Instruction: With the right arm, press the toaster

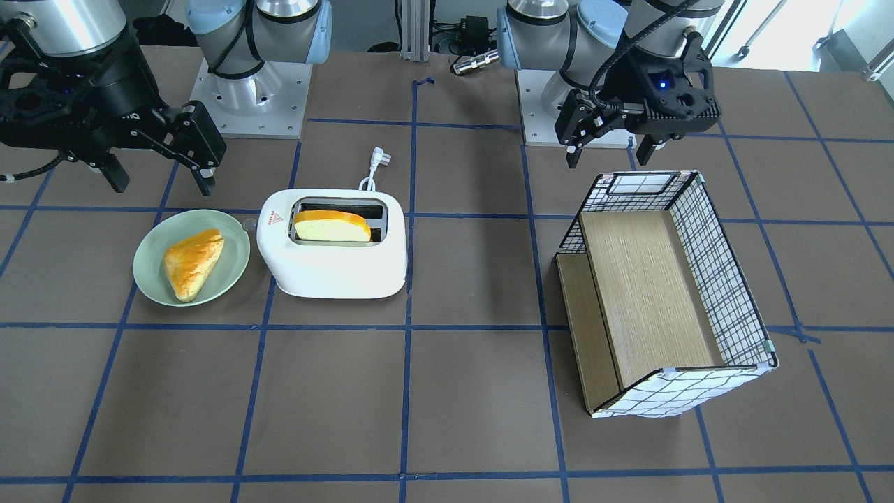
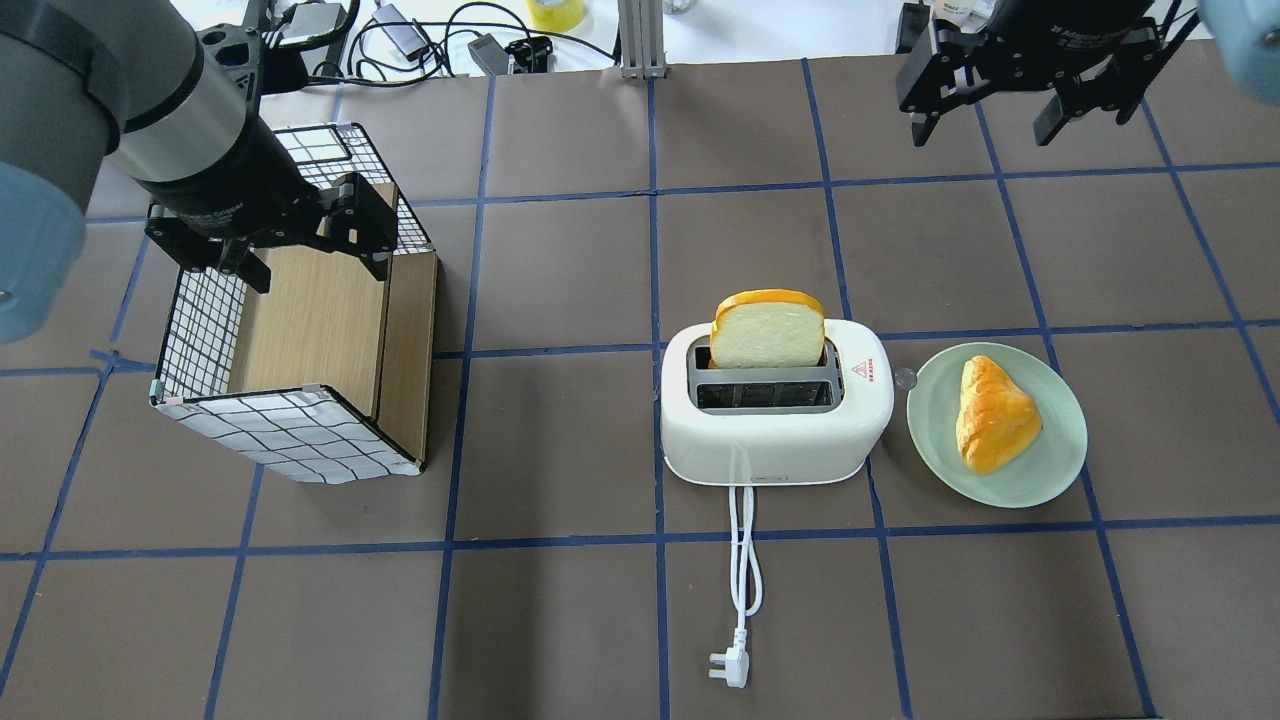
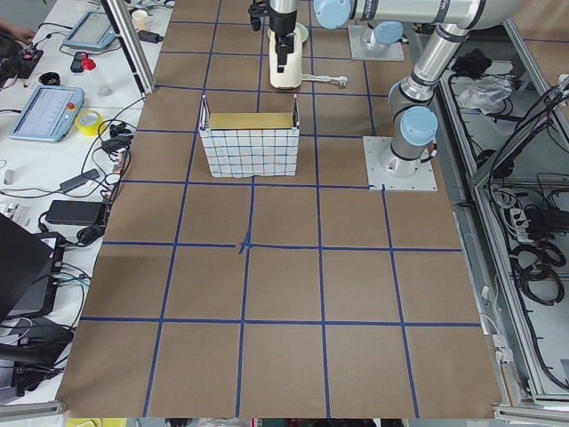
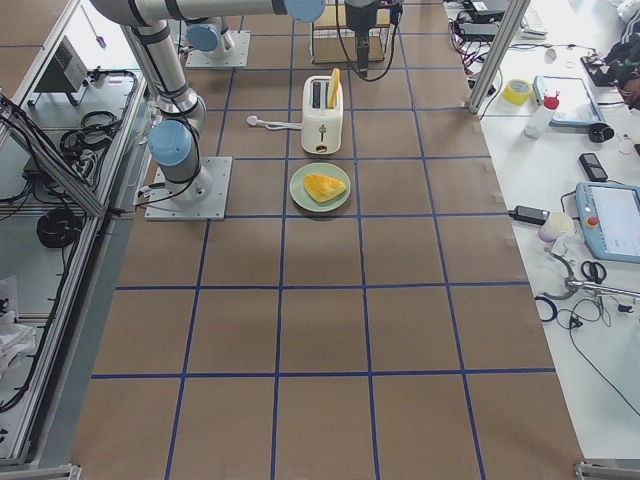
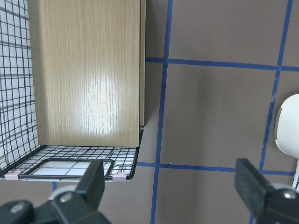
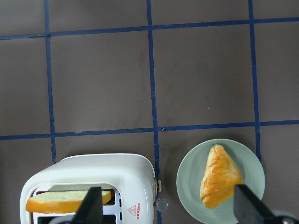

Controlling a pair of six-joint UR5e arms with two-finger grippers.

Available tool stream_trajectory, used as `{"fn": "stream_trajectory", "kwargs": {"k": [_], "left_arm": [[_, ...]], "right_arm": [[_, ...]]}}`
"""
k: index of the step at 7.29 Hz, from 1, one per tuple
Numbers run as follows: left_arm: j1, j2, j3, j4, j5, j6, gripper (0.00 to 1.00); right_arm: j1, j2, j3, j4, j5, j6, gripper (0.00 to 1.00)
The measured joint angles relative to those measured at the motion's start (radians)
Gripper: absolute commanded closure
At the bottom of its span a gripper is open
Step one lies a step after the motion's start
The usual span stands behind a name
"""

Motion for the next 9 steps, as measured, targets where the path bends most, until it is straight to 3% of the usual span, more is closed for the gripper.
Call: {"fn": "stream_trajectory", "kwargs": {"k": [7,9], "left_arm": [[0.0,0.0,0.0,0.0,0.0,0.0,0.0],[0.0,0.0,0.0,0.0,0.0,0.0,0.0]], "right_arm": [[0.001,0.019,0.011,-0.016,-0.01,0.0,0.04],[-0.001,0.041,0.012,-0.033,-0.005,0.0,0.21]]}}
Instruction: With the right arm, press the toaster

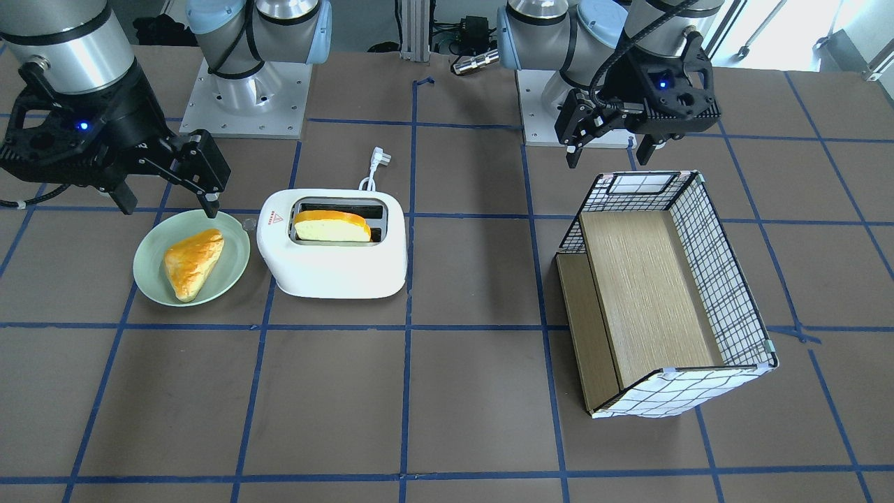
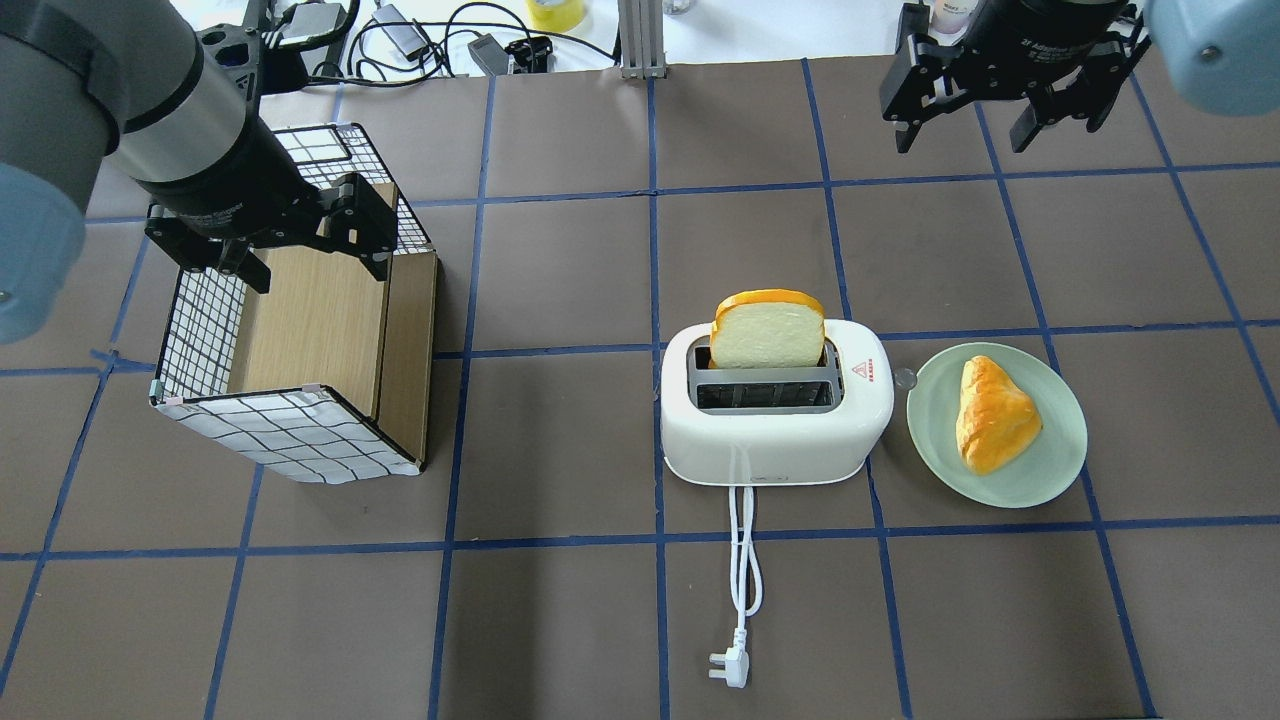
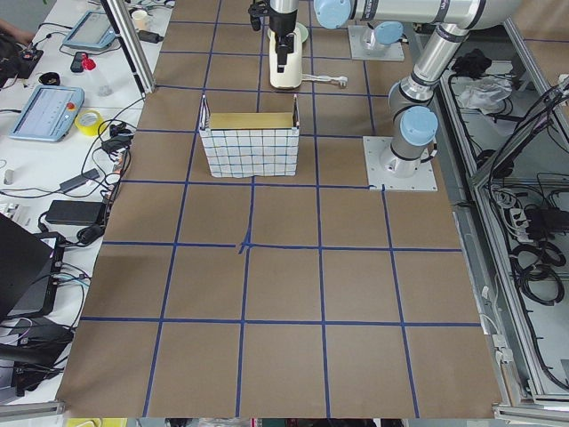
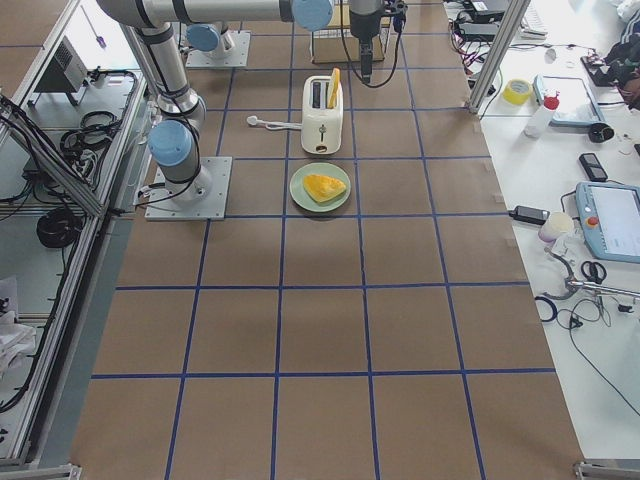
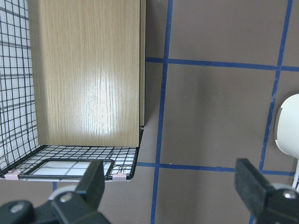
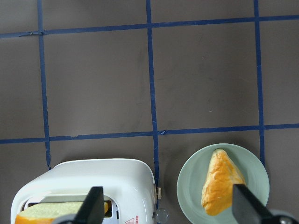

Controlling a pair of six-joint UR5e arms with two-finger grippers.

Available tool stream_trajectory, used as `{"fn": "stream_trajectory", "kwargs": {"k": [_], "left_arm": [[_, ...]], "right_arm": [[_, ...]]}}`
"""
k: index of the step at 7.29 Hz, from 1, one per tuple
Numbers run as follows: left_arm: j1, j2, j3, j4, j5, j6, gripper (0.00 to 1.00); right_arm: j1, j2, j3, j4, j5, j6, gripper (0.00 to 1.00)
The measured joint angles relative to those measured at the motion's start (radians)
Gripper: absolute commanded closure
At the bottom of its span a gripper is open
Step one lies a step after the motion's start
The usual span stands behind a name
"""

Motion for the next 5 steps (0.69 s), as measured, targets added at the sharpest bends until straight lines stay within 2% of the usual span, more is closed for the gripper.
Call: {"fn": "stream_trajectory", "kwargs": {"k": [1,2,5], "left_arm": [[0.0,0.0,0.0,0.0,0.0,0.0,0.0],[0.0,0.0,0.0,0.0,0.0,0.0,0.0],[0.0,0.0,0.0,0.0,0.0,0.0,0.0]], "right_arm": [[0.0,0.004,-0.004,-0.001,-0.004,0.0,0.63],[-0.001,0.002,-0.008,0.007,-0.007,0.001,1.0],[-0.014,-0.001,-0.013,0.036,0.004,0.002,1.0]]}}
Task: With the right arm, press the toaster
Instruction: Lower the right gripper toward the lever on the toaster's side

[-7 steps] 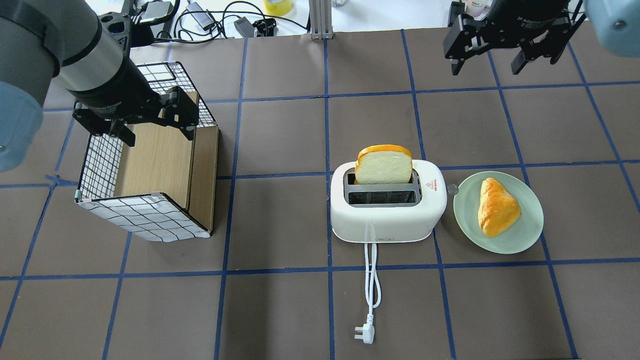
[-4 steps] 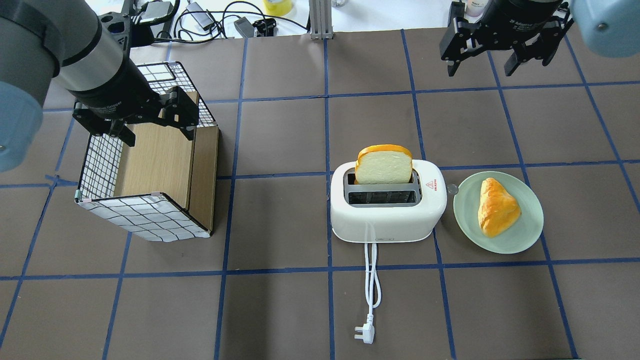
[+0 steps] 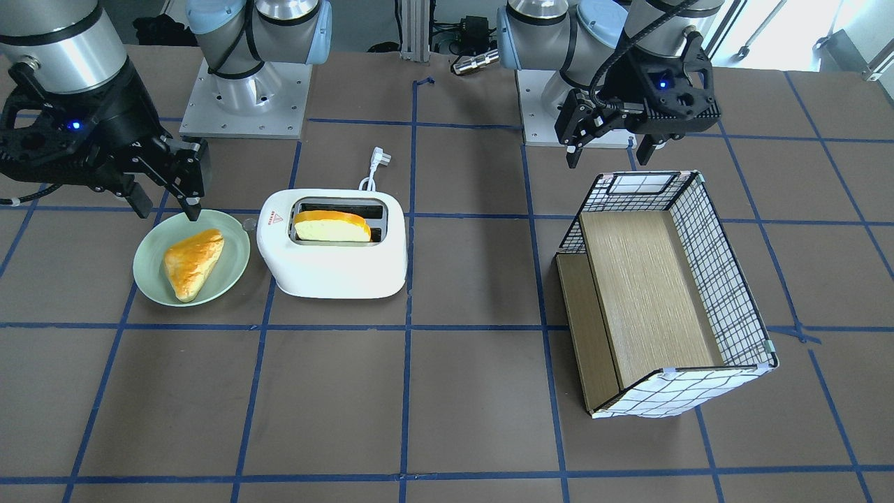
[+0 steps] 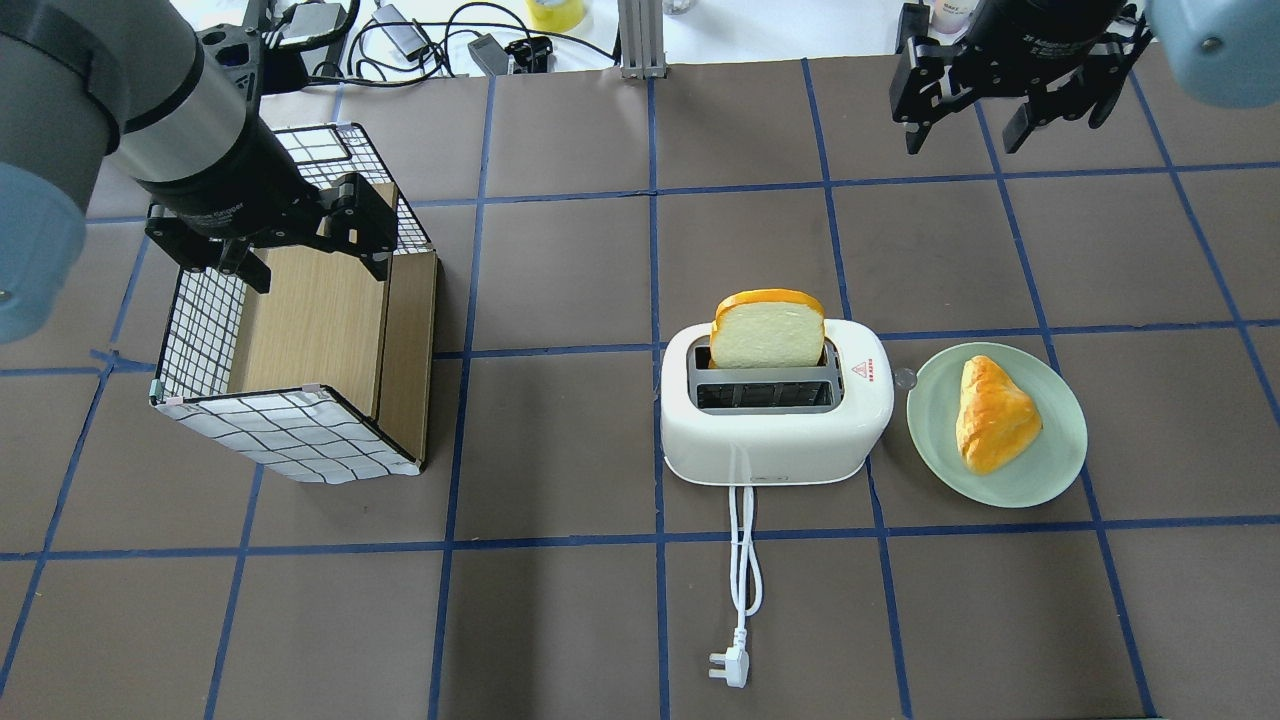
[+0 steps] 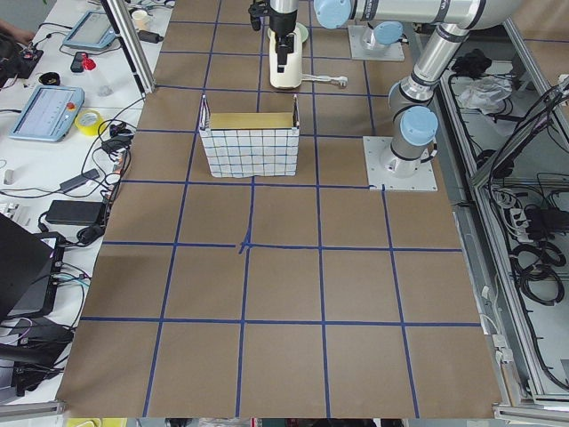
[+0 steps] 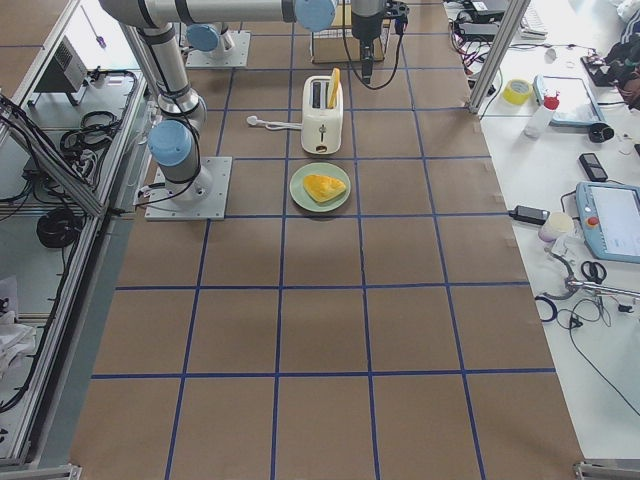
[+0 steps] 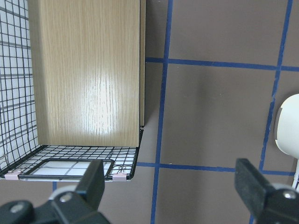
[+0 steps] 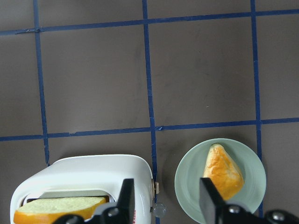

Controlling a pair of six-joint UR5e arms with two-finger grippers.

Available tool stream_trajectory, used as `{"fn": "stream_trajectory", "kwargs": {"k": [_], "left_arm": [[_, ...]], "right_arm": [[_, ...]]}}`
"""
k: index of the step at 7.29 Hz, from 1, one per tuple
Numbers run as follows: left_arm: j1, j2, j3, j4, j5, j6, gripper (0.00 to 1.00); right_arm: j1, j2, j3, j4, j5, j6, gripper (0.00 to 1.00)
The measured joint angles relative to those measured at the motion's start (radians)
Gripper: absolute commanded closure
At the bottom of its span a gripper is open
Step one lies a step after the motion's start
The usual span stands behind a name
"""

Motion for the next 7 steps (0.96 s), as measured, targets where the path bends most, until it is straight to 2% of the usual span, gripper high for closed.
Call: {"fn": "stream_trajectory", "kwargs": {"k": [3,5,7], "left_arm": [[0.0,0.0,0.0,0.0,0.0,0.0,0.0],[0.0,0.0,0.0,0.0,0.0,0.0,0.0],[0.0,0.0,0.0,0.0,0.0,0.0,0.0]], "right_arm": [[-0.052,0.005,0.02,0.095,0.083,-0.006,1.0],[-0.084,0.004,0.056,0.166,0.097,-0.026,1.0],[-0.09,0.002,0.132,0.193,0.097,-0.033,1.0]]}}
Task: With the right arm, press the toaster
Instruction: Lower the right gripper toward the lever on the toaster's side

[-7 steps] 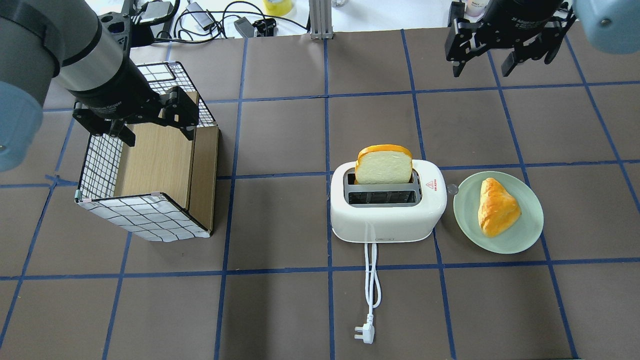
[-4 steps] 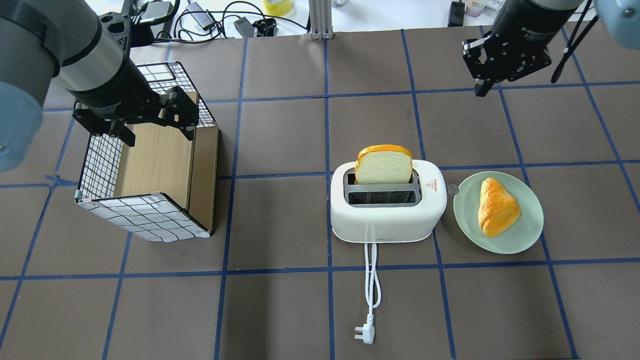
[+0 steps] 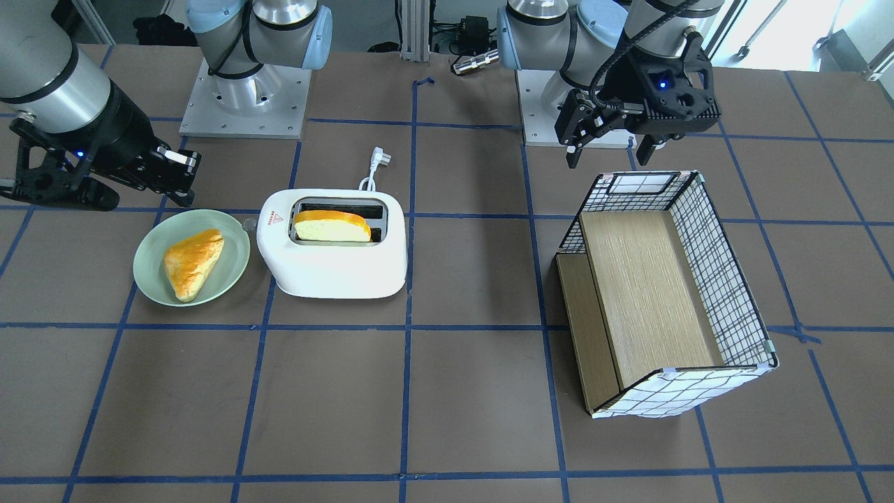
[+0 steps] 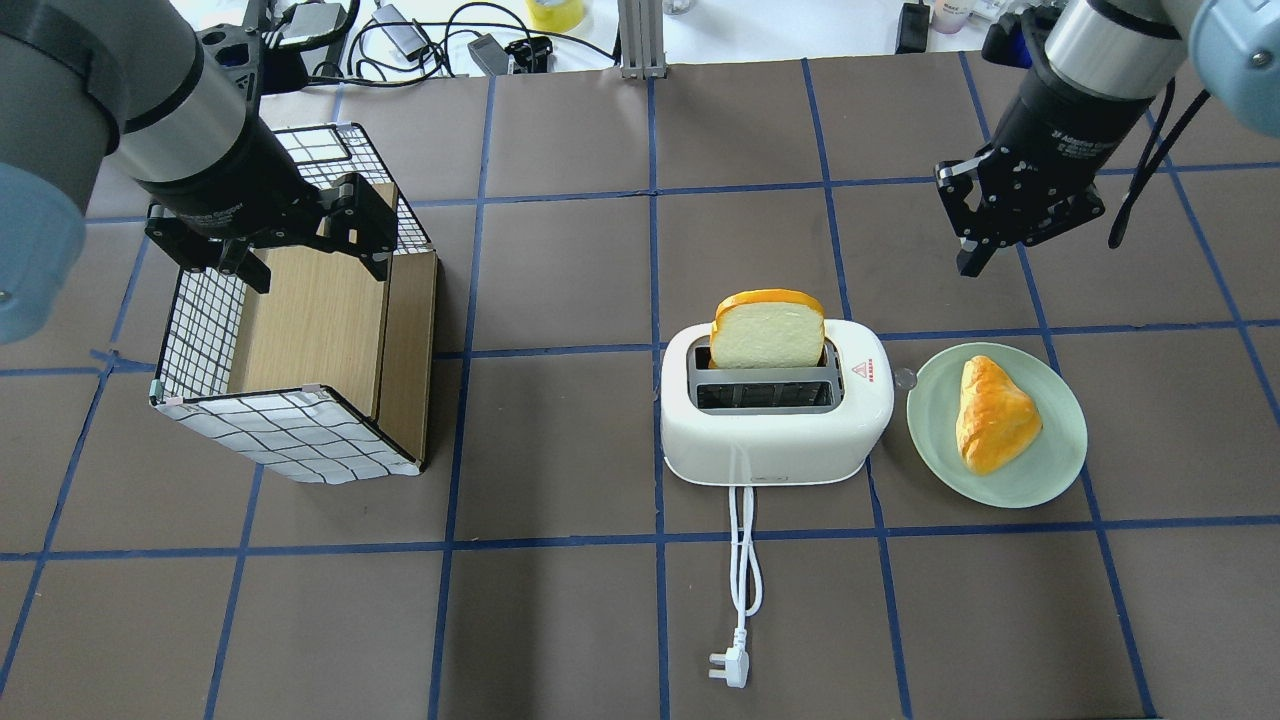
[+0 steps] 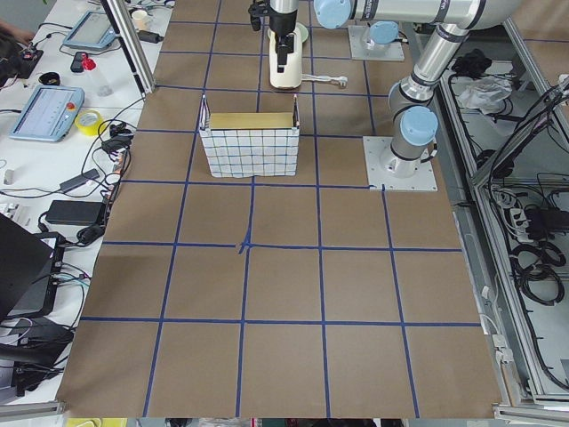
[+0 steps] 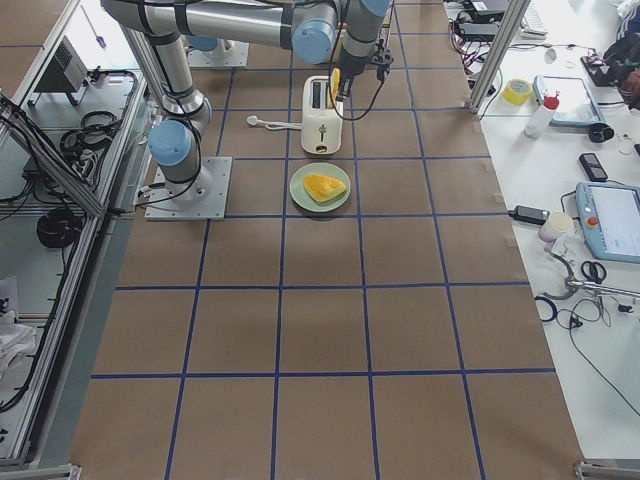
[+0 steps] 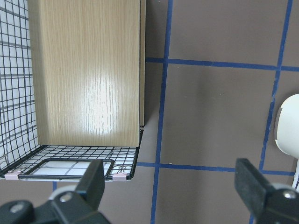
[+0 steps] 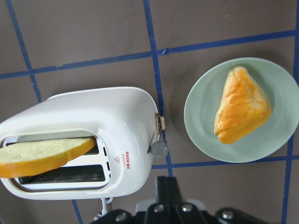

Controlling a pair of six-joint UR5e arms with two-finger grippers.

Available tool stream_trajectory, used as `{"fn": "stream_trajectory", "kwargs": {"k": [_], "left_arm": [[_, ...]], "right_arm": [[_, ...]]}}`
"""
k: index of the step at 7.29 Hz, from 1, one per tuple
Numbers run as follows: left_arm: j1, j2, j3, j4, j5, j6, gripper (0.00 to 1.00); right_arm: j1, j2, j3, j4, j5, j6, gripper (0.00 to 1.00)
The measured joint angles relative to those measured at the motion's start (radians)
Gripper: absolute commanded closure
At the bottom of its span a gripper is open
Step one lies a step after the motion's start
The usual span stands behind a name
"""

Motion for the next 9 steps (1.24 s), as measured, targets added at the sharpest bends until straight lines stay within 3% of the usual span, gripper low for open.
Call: {"fn": "stream_trajectory", "kwargs": {"k": [6,9], "left_arm": [[0.0,0.0,0.0,0.0,0.0,0.0,0.0],[0.0,0.0,0.0,0.0,0.0,0.0,0.0]], "right_arm": [[0.0,0.005,0.211,-0.123,0.008,-0.003,1.0],[0.0,0.017,0.246,-0.178,0.009,-0.003,1.0]]}}
